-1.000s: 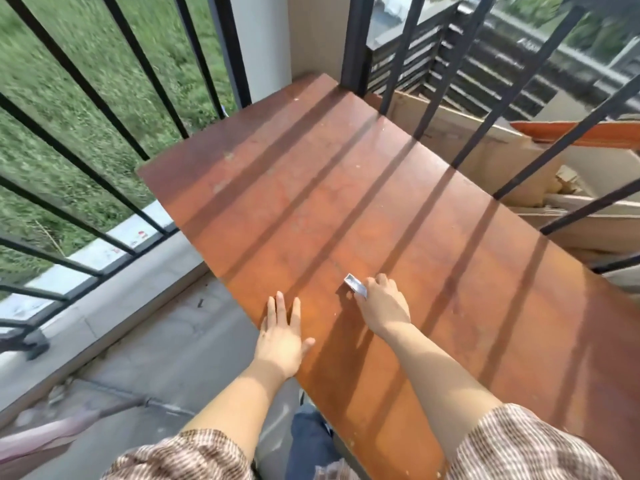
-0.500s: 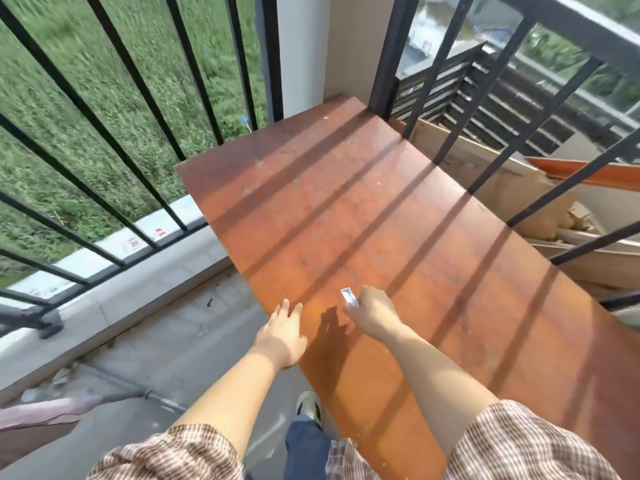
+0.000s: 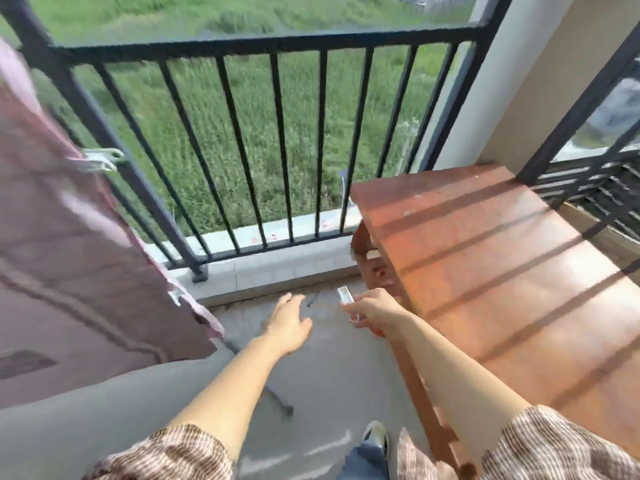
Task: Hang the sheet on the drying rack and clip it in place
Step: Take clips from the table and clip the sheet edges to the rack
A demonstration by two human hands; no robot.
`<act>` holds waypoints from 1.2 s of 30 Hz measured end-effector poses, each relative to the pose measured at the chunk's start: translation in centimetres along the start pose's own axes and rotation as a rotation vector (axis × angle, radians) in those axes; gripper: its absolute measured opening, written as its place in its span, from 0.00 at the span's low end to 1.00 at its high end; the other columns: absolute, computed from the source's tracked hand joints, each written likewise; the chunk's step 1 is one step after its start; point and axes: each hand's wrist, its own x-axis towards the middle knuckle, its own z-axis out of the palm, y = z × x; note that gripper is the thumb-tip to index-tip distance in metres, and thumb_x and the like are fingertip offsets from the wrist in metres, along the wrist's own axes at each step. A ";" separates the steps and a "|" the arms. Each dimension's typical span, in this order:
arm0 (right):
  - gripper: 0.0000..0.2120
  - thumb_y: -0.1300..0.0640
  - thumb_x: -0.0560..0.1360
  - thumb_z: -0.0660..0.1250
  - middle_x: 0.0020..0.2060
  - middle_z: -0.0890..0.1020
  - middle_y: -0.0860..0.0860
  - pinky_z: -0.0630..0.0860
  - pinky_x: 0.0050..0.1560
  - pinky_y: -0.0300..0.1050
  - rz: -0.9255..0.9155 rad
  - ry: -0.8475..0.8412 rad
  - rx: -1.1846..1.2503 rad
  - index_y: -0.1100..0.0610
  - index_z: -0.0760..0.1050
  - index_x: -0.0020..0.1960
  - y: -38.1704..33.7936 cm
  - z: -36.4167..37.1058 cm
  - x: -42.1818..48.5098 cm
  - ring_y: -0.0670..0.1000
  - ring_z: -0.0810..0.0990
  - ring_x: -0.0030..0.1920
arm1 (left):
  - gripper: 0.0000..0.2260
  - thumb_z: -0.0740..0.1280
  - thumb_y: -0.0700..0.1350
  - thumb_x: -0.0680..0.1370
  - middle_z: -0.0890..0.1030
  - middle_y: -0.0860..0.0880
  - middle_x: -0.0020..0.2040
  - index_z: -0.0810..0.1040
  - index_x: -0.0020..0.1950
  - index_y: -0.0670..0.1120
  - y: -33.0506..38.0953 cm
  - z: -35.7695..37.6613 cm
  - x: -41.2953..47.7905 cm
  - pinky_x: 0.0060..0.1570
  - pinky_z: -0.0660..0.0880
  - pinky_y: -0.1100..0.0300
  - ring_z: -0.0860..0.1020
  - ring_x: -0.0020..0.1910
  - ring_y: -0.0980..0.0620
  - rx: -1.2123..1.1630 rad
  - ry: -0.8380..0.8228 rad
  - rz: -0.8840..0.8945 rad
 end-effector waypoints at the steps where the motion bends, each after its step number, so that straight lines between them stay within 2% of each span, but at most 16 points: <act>1: 0.05 0.64 0.72 0.71 0.29 0.73 0.54 0.71 0.24 0.33 -0.020 -0.059 0.009 0.64 0.76 0.40 -1.3 2.8 -0.4 0.44 0.72 0.24 | 0.24 0.62 0.43 0.78 0.61 0.42 0.75 0.63 0.73 0.44 -2.5 -1.7 -1.2 0.71 0.55 0.60 0.58 0.75 0.47 -0.015 0.046 -0.018; 3: 0.03 0.67 0.71 0.70 0.30 0.73 0.54 0.75 0.28 0.35 -0.060 -0.171 0.014 0.64 0.75 0.43 -3.9 9.4 -0.8 0.46 0.72 0.29 | 0.22 0.63 0.42 0.77 0.67 0.42 0.71 0.67 0.71 0.43 -8.2 -5.3 -3.9 0.69 0.59 0.61 0.65 0.72 0.46 -0.064 0.152 -0.074; 6: 0.10 0.69 0.70 0.70 0.27 0.72 0.52 0.79 0.32 0.39 -0.118 -0.303 0.033 0.60 0.72 0.35 -7.1 17.3 -1.5 0.47 0.72 0.28 | 0.17 0.64 0.39 0.75 0.76 0.41 0.63 0.74 0.64 0.41 -14.9 -9.7 -7.0 0.60 0.64 0.61 0.72 0.65 0.43 -0.141 0.270 -0.171; 8: 0.10 0.67 0.70 0.71 0.28 0.74 0.53 0.79 0.35 0.41 -0.151 -0.410 -0.017 0.59 0.72 0.34 -9.6 23.6 -2.6 0.49 0.73 0.30 | 0.15 0.64 0.40 0.76 0.78 0.42 0.63 0.75 0.63 0.42 -20.1 -12.8 -9.9 0.59 0.67 0.60 0.75 0.63 0.44 -0.228 0.351 -0.271; 10: 0.09 0.66 0.68 0.72 0.33 0.75 0.58 0.80 0.38 0.44 -0.185 -0.496 -0.074 0.59 0.72 0.35 -12.0 29.5 -3.7 0.53 0.76 0.36 | 0.13 0.64 0.41 0.77 0.79 0.42 0.61 0.76 0.61 0.43 -24.5 -15.5 -12.6 0.54 0.70 0.59 0.77 0.59 0.44 -0.311 0.445 -0.362; 12: 0.07 0.67 0.65 0.73 0.35 0.78 0.61 0.81 0.47 0.54 -0.208 -0.575 -0.105 0.60 0.75 0.34 -14.4 35.3 -4.7 0.57 0.78 0.39 | 0.13 0.63 0.43 0.77 0.79 0.43 0.61 0.77 0.61 0.45 -28.6 -17.9 -15.4 0.53 0.71 0.58 0.77 0.59 0.43 -0.351 0.547 -0.454; 14: 0.05 0.67 0.62 0.73 0.33 0.81 0.58 0.80 0.51 0.59 -0.232 -0.645 -0.142 0.61 0.78 0.36 -16.5 40.8 -5.6 0.56 0.80 0.38 | 0.14 0.63 0.45 0.77 0.79 0.45 0.62 0.76 0.62 0.47 -32.3 -20.1 -18.0 0.54 0.72 0.57 0.77 0.60 0.44 -0.375 0.636 -0.531; 16: 0.06 0.66 0.61 0.73 0.33 0.81 0.57 0.82 0.45 0.52 -0.273 -0.716 -0.202 0.62 0.78 0.37 -18.6 46.3 -6.3 0.53 0.81 0.34 | 0.13 0.62 0.45 0.77 0.80 0.43 0.60 0.76 0.61 0.46 -36.2 -22.4 -20.2 0.54 0.72 0.57 0.77 0.60 0.43 -0.387 0.686 -0.570; 18: 0.07 0.67 0.65 0.72 0.34 0.81 0.57 0.82 0.42 0.49 -0.315 -0.767 -0.255 0.62 0.77 0.41 -20.7 52.0 -7.0 0.52 0.82 0.33 | 0.13 0.61 0.45 0.77 0.80 0.42 0.58 0.77 0.60 0.44 -40.4 -25.0 -22.4 0.53 0.73 0.56 0.78 0.57 0.43 -0.412 0.702 -0.603; 23: 0.12 0.64 0.68 0.74 0.41 0.82 0.57 0.82 0.47 0.48 -0.467 -0.877 -0.319 0.64 0.79 0.50 -26.6 66.7 -8.5 0.54 0.83 0.42 | 0.07 0.63 0.42 0.76 0.82 0.44 0.52 0.79 0.50 0.46 -51.9 -33.0 -26.9 0.52 0.73 0.57 0.79 0.55 0.44 -0.508 0.830 -0.648; 27: 0.09 0.61 0.69 0.73 0.39 0.80 0.57 0.82 0.50 0.49 -0.556 -0.954 -0.332 0.61 0.77 0.47 -31.3 78.5 -10.5 0.53 0.82 0.42 | 0.09 0.65 0.41 0.76 0.81 0.46 0.50 0.80 0.54 0.44 -60.7 -39.4 -29.8 0.54 0.71 0.59 0.78 0.57 0.46 -0.606 0.942 -0.690; 30: 0.03 0.62 0.73 0.69 0.34 0.81 0.53 0.79 0.44 0.44 -0.601 -1.017 -0.390 0.59 0.77 0.40 -34.1 86.8 -12.5 0.51 0.77 0.39 | 0.11 0.65 0.41 0.75 0.82 0.45 0.54 0.80 0.57 0.44 -67.0 -42.5 -32.5 0.56 0.73 0.57 0.79 0.57 0.45 -0.702 1.015 -0.732; 34: 0.11 0.58 0.78 0.63 0.39 0.82 0.61 0.79 0.37 0.41 -0.614 -1.043 -0.455 0.62 0.77 0.41 -36.1 97.5 -15.6 0.56 0.79 0.38 | 0.07 0.65 0.45 0.73 0.82 0.41 0.47 0.81 0.47 0.46 -74.5 -45.3 -37.4 0.47 0.72 0.58 0.79 0.49 0.44 -0.795 1.099 -0.728; 36: 0.12 0.57 0.79 0.63 0.39 0.81 0.62 0.79 0.36 0.42 -0.618 -1.078 -0.462 0.64 0.77 0.42 -36.6 102.9 -17.4 0.56 0.80 0.37 | 0.12 0.65 0.48 0.71 0.82 0.39 0.49 0.82 0.49 0.44 -78.5 -46.7 -40.0 0.47 0.72 0.57 0.79 0.51 0.41 -0.852 1.165 -0.756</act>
